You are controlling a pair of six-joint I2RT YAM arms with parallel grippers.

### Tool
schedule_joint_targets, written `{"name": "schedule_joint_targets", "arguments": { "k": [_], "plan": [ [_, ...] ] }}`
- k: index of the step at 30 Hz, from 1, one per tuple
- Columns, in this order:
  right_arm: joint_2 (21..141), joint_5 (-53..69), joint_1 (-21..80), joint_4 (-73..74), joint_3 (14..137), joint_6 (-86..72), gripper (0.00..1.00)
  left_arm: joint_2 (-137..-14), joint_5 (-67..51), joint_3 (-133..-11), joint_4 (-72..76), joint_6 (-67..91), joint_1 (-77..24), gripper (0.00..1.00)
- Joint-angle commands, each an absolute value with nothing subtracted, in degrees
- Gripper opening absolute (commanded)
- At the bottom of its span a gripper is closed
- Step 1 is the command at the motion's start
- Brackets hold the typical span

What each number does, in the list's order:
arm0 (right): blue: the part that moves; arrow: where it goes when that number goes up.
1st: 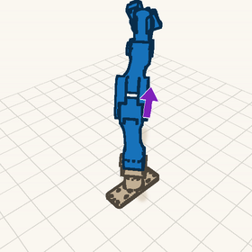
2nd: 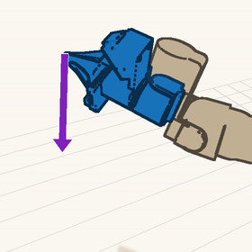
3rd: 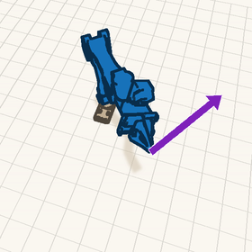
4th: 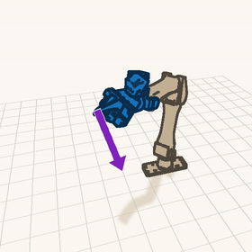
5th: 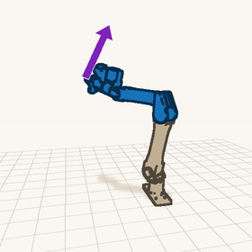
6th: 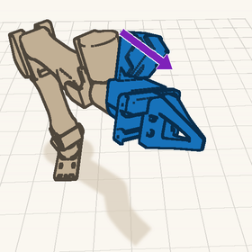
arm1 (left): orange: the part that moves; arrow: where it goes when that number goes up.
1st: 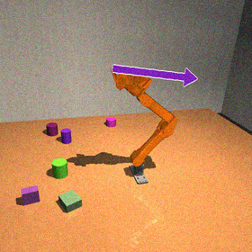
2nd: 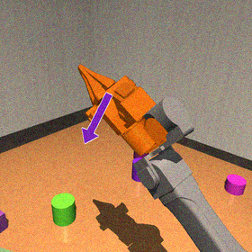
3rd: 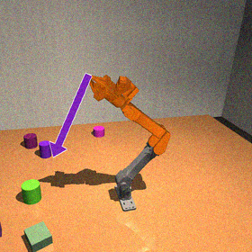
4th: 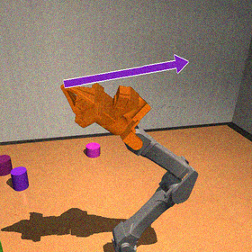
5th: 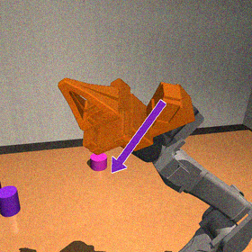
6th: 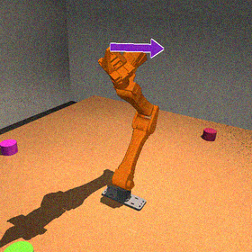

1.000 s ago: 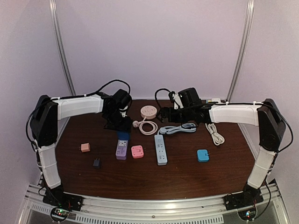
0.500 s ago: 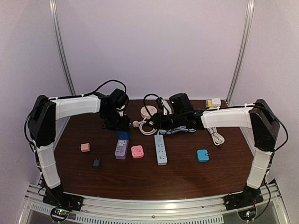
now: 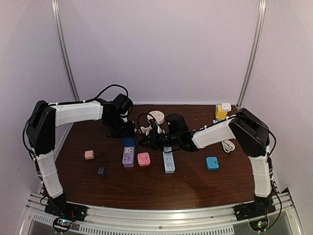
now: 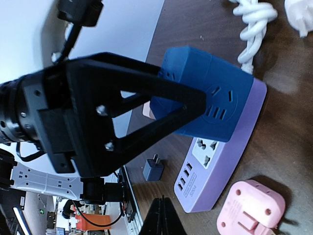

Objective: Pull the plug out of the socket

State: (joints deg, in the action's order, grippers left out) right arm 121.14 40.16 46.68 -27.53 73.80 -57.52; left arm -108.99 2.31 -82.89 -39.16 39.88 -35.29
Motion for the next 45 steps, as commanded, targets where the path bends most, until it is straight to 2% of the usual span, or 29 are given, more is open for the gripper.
{"name": "schedule_joint_targets", "arguments": {
  "k": [1,10,28,38,45],
  "plan": [
    [125.3,41.8,49.8,-31.8,77.1,-64.3,0.0,-106.7,1.3,-82.1,-38.2,42.0,-35.1,0.48],
    [131.9,39.7,52.1,-30.1,82.0,-65.7,0.0,-106.6,1.2,-81.8,-38.1,41.7,-35.4,0.48],
    [136.2,28.8,53.5,-8.8,89.4,-63.5,0.0,-106.4,5.5,-86.9,-41.4,39.4,-37.7,0.47],
    [136.1,28.3,53.5,-9.4,88.9,-63.4,0.0,-105.9,10.4,-90.2,-45.0,37.5,-37.9,0.47],
    [134.9,30.5,53.5,-13.2,88.3,-62.4,0.0,-102.1,10.9,-87.8,-45.1,37.2,-36.0,0.47]
  ]
}}
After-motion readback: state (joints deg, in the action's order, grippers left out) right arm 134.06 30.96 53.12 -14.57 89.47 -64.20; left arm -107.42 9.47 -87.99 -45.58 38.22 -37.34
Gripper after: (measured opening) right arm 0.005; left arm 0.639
